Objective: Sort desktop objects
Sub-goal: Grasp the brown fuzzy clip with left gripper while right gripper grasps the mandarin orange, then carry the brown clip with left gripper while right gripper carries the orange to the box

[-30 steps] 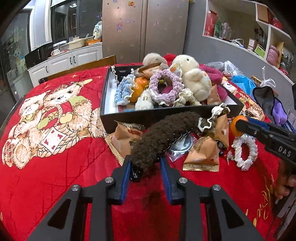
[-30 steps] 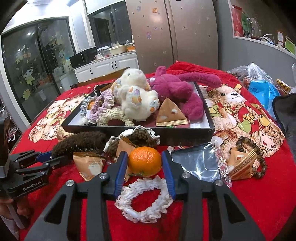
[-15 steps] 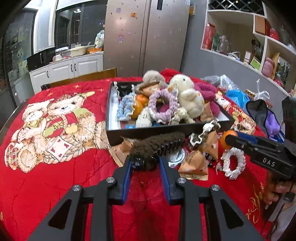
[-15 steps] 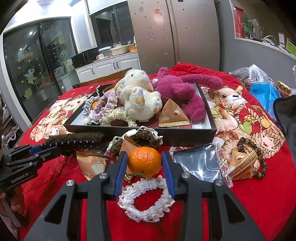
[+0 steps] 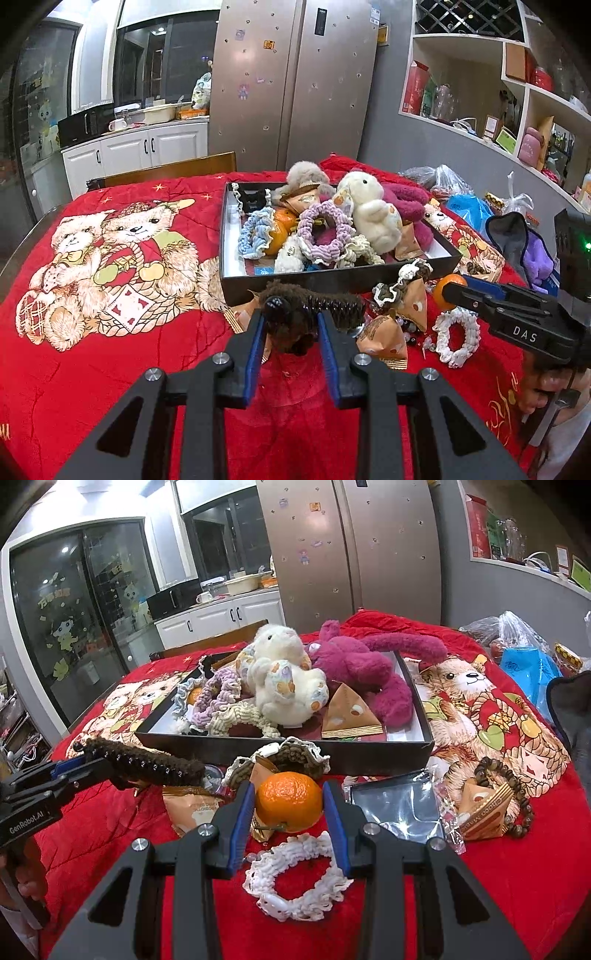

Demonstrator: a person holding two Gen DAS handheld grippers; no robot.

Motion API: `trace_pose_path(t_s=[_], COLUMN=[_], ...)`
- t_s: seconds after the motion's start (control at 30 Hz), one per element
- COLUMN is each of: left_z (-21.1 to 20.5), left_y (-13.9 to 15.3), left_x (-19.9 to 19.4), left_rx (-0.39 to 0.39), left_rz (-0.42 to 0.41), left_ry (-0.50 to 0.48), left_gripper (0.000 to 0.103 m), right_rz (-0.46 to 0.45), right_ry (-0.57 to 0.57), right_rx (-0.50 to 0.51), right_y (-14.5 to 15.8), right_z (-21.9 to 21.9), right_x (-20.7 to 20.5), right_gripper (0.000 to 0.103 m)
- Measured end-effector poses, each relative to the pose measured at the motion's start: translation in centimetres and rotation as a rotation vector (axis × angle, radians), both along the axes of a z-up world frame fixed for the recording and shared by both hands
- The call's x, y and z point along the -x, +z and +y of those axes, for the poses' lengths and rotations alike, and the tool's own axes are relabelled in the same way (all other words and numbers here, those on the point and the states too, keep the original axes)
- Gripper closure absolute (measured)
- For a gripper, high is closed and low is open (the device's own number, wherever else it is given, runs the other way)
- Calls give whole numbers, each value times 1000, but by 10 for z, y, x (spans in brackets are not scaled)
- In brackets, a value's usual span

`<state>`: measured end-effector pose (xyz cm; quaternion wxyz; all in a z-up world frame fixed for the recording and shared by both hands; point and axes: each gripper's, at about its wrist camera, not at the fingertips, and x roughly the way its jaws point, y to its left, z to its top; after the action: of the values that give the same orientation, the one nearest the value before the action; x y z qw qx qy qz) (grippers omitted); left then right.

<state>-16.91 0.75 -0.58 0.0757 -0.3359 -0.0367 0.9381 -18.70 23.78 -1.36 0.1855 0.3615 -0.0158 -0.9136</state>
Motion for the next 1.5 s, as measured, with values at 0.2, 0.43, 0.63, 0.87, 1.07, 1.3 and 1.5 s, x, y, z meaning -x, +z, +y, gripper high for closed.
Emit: trace_pose_path(t_s=[0.2,0.43,0.63,0.87,1.07,1.3,1.5], left_z=[-2,-2,-6,-7,-8,-9,-8], left_y=[4,8,15,23,25,26,29], left_x=[-2,-5,-9,-14,-16,-17,-19], left_rx=[-5,-3,-18,-23,-24,-24,-21], left_rz=[13,32,55,85,94,96,102], left_ry=[5,3,7,11,12,16,11], left_gripper=[75,75,75,75,75,75,75], right_rz=[8,17,26,37,41,48,59], right_ry=[7,17,13,9,15,15,16], right_rx=[2,5,19,30,26,30,24], right_y=[2,4,8,12,12,14,18], right_z=[-2,-3,-1,1,-1,0,0], right_x=[-1,-3,-5,-8,-9,-11,-13], right_gripper=[64,64,64,64,64,64,64])
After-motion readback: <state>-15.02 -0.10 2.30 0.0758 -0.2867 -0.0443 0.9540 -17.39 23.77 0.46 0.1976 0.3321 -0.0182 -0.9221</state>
